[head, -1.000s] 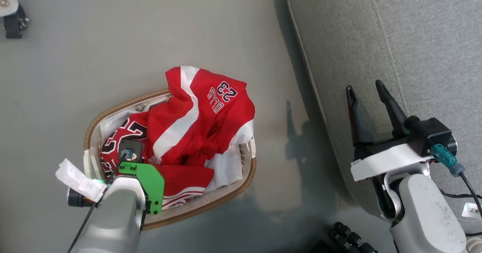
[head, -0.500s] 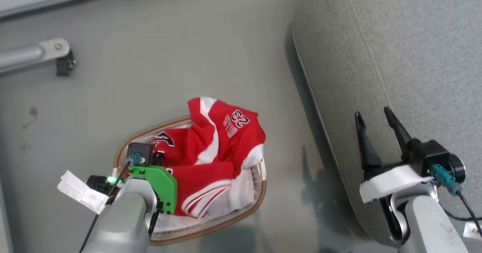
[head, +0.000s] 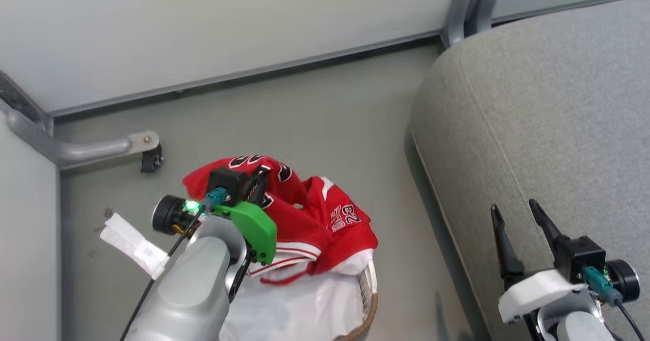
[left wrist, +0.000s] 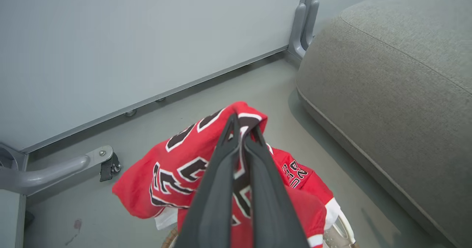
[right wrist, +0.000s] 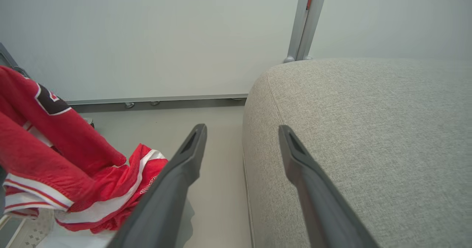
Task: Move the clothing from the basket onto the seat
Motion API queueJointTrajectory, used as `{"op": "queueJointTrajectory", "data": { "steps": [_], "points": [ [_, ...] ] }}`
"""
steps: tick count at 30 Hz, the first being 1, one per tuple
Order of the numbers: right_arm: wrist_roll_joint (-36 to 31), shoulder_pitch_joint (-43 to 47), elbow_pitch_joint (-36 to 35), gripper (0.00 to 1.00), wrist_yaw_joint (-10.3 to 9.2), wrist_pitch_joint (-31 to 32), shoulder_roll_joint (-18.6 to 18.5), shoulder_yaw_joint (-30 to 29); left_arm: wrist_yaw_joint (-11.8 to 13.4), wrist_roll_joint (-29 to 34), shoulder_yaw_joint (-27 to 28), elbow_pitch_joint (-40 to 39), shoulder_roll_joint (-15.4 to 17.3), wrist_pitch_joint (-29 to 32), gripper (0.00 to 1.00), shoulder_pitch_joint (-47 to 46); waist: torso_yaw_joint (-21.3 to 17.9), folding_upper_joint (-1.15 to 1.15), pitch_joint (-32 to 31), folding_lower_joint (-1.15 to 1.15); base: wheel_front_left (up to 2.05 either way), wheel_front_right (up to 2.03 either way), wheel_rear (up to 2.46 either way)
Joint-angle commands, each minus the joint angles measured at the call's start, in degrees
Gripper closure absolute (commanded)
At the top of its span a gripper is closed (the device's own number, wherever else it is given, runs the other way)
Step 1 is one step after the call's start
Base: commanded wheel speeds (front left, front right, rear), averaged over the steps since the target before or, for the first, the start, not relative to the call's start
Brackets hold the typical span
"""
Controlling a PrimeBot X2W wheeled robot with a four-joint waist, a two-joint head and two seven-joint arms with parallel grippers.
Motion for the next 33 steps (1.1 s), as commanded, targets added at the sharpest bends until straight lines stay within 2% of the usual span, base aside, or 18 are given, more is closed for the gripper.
{"op": "queueJointTrajectory", "data": {
  "steps": [1,6,18,25,33],
  "points": [
    [-0.46,1.52,0.26,0.00,-0.06,-0.14,-0.26,-0.26,-0.01,-0.59,-0.41,-1.29,0.03,-0.28,1.00,-1.01,2.37,0.00,-6.74,0.00,0.00,0.00,0.00],
    [-0.80,3.48,0.32,0.00,-0.06,-0.14,-0.27,-0.27,0.17,0.70,-1.73,-6.22,0.05,-0.55,1.00,-3.89,2.61,0.00,-9.94,0.00,0.00,0.00,0.00],
    [-1.32,4.19,-0.41,0.00,-0.06,-0.14,-0.26,-0.32,0.60,2.20,-1.14,-15.45,2.14,0.10,1.00,-12.89,2.25,0.00,-11.85,0.00,0.00,0.00,0.00],
    [-1.72,2.81,-0.62,0.00,-0.06,-0.14,-0.25,1.27,0.99,1.69,-1.10,-17.82,2.07,1.62,1.00,-15.87,2.77,0.00,-12.02,0.00,0.00,0.00,0.00],
    [-1.95,-0.42,-0.48,0.00,-0.06,-0.14,-0.25,6.37,1.60,2.01,-2.26,-18.11,1.23,2.82,1.00,-19.16,3.32,0.00,-11.62,0.00,0.00,0.00,0.00]
  ]
}}
